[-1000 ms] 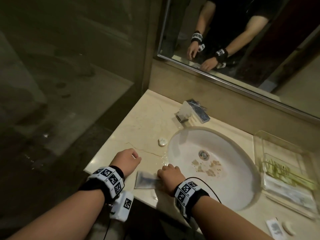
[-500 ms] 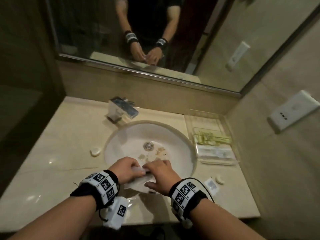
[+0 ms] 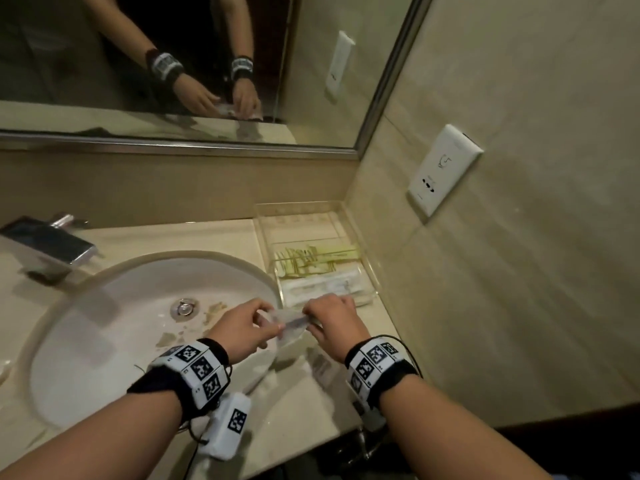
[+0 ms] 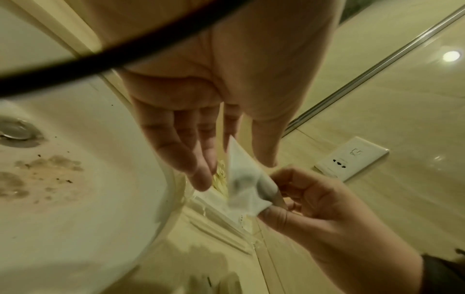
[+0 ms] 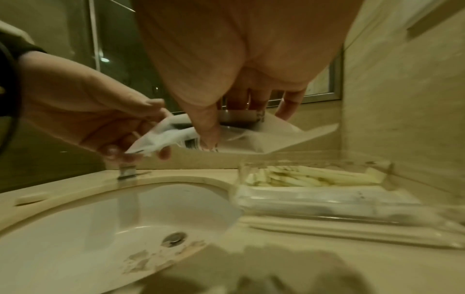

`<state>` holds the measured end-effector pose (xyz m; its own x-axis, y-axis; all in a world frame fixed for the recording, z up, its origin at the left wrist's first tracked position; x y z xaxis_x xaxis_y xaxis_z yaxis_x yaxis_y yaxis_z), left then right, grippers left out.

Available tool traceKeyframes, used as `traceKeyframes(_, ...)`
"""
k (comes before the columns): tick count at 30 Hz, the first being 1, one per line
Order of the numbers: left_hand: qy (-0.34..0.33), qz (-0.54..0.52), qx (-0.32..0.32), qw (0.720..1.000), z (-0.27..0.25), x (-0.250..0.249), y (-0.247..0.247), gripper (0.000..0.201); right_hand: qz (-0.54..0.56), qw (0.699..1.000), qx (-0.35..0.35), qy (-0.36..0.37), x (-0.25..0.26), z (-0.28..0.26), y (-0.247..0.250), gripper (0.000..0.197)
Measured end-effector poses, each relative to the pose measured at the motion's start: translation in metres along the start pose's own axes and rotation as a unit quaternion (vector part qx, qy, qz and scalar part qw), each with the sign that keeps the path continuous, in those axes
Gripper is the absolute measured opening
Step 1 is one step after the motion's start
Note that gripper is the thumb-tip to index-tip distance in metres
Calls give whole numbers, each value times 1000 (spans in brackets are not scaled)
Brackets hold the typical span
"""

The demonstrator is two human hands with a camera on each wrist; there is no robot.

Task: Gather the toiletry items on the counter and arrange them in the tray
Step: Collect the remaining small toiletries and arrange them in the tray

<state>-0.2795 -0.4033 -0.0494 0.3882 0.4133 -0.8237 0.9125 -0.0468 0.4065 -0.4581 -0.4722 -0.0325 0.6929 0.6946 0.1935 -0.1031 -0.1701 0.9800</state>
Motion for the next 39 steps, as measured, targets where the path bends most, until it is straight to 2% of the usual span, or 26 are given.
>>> traceKeyframes(3,31,3,-11,999,14,-4,-2,32,11,998,-11,-59,-54,19,6,7)
traceKeyframes(8,84,5,-41,996,25,7,4,31,-55,993,20,-104,-116,62,14,13)
traceKeyframes(13,123,2,-70,990,25,14,6,29,-81,992,50,-85,-150,96,1,21)
traceKeyframes(18,146,4,-88,985,20,21,7,25,-72,995,16,-62,-160,109,-17,20)
traceKeyframes(23,159,0,-100,982,22,24,8,23,-42,996,39,-73,-158,113,-27,39)
traceKeyframes(28,160,-4,-96,983,22,24,5,22,17,995,48,-84,-156,112,-40,28)
traceKeyframes(32,160,5,-85,983,22,22,1,24,18,994,58,-86,-154,108,-38,32)
traceKeyframes(36,145,4,-79,986,25,15,-7,25,-23,998,-22,-59,-138,88,-25,29)
traceKeyframes(39,130,15,-54,990,27,9,-17,26,4,996,-62,-57,-116,59,-22,25)
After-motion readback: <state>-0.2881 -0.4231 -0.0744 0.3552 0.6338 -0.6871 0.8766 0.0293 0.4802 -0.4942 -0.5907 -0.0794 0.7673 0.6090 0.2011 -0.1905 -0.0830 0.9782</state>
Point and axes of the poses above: each hand's wrist, its own z-axis towards the middle knuckle, its own y-axis out of the back of the hand, x = y × z, the point moved 2 cm from there along z, towards the middle knuckle, and after that the axes turned 5 degrees about y, right-handed, at the moved point
